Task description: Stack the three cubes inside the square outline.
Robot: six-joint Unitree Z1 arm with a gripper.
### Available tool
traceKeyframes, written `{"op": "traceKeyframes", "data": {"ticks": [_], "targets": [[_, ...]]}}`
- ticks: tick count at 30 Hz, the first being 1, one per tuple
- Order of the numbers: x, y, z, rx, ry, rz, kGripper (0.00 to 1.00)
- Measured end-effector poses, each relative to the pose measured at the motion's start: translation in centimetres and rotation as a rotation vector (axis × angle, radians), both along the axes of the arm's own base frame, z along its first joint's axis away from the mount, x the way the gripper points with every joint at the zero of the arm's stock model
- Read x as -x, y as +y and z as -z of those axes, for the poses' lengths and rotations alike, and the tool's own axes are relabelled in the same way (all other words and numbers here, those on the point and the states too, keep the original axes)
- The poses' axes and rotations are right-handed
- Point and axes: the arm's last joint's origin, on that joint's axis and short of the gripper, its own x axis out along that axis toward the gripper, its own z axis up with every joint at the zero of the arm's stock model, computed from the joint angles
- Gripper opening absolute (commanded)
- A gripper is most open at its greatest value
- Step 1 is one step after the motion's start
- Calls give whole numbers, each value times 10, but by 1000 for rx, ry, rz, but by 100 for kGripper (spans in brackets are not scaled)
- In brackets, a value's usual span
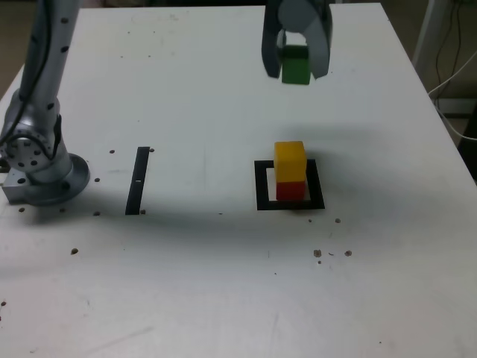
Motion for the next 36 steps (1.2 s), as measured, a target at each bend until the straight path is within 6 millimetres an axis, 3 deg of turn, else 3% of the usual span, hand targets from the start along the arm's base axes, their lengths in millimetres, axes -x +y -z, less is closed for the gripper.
{"op": "traceKeyframes", "data": {"ticks": [15, 20, 34, 36], "targets": [[18, -64, 2, 21, -9, -75, 26], [19, -84, 11, 38, -7, -77, 26], [12, -91, 39, 67, -2, -81, 27], [12, -91, 40, 67, -1, -81, 34]]}}
